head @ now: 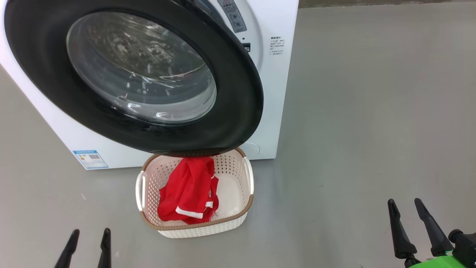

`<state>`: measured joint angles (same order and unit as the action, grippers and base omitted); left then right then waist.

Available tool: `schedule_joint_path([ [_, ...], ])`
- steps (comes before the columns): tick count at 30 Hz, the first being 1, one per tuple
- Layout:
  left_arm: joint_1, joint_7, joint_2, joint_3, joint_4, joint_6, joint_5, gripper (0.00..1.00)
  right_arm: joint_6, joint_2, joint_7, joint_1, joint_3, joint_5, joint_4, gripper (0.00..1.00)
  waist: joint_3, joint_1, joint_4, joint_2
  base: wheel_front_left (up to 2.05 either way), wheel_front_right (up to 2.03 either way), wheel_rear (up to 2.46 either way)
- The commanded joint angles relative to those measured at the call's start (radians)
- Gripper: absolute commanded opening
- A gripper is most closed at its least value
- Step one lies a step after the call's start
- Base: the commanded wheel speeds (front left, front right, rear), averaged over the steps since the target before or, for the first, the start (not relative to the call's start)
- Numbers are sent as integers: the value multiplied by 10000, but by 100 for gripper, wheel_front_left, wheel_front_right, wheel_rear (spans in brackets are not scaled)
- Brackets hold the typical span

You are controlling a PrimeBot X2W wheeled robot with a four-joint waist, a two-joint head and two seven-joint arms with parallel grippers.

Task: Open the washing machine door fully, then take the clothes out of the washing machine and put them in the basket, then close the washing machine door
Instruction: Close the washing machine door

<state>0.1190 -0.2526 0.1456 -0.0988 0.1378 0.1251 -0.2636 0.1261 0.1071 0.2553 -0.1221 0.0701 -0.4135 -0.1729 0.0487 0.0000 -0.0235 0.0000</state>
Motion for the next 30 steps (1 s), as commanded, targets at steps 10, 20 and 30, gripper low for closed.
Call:
schedule_joint_path([
  [10,-318,-91,-7,-295,-201,56,138,100,46,126,65,235,-136,-51,292,49,14,0,223,0,0,0,0],
  [20,-463,-91,-294,-86,-123,56,166,100,46,269,65,914,-902,-229,278,0,25,0,945,0,0,0,0],
  [30,-777,-91,-587,218,-64,56,92,100,46,226,65,2738,-1915,-310,-33,0,287,0,1790,0,0,0,0],
])
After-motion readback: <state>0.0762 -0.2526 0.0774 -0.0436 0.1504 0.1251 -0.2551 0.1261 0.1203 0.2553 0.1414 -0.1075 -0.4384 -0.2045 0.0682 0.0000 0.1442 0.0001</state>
